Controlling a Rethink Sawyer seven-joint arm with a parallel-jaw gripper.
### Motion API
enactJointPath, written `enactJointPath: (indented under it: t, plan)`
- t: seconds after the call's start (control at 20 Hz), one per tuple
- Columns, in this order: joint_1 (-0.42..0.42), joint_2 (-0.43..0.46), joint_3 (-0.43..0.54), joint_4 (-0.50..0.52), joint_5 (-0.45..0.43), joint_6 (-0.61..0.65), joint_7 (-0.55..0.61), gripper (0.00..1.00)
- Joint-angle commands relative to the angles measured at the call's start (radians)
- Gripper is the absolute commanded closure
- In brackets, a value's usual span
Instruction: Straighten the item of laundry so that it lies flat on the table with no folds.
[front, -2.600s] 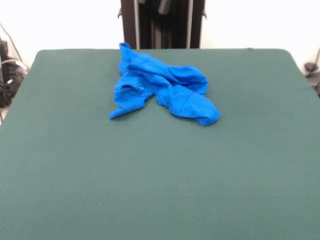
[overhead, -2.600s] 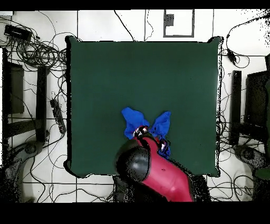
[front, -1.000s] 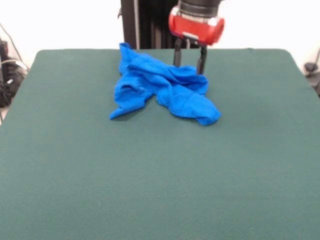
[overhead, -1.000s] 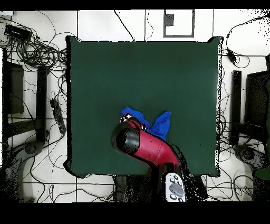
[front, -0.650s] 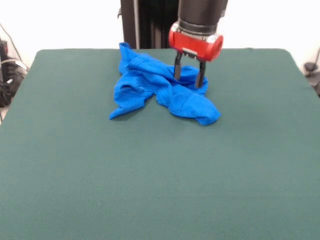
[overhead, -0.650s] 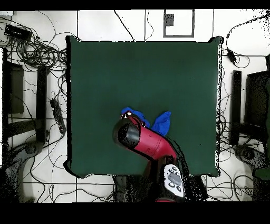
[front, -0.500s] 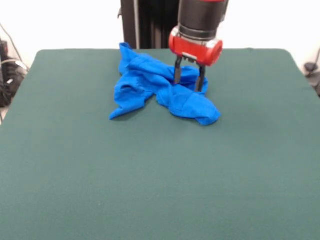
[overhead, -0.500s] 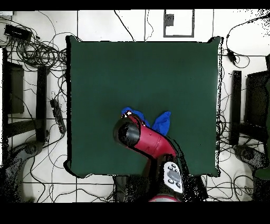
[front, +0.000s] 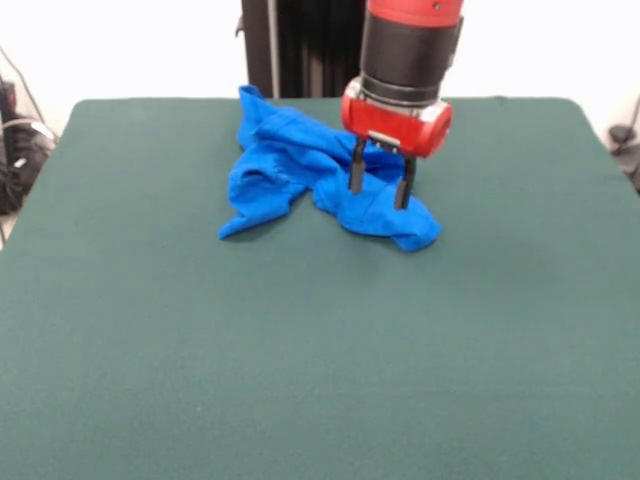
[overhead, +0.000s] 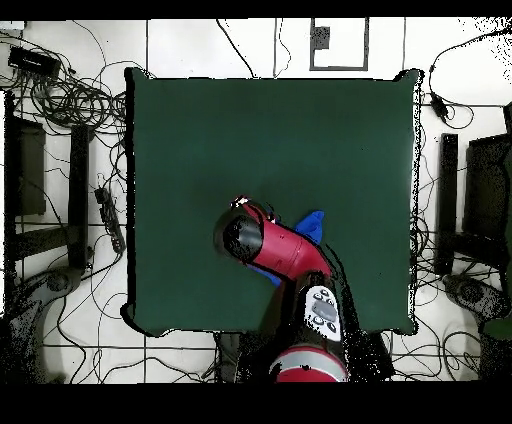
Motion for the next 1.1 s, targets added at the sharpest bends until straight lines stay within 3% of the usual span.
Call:
enactJointPath:
  t: [0.05,0.4,0.8,1.1]
  plan:
    - [0.006,0.119,0.132,-0.122,-0.046,0.003,0.065,0.0]
    - [-0.01,0.229,0.161,-0.17,-0.109,-0.064,0.05,0.0]
    - [0.039,0.272,0.127,-0.136,-0.114,-0.104,0.134,0.0]
    - [0.047,0.212,0.131,-0.036,-0.096,-0.035,0.165,0.0]
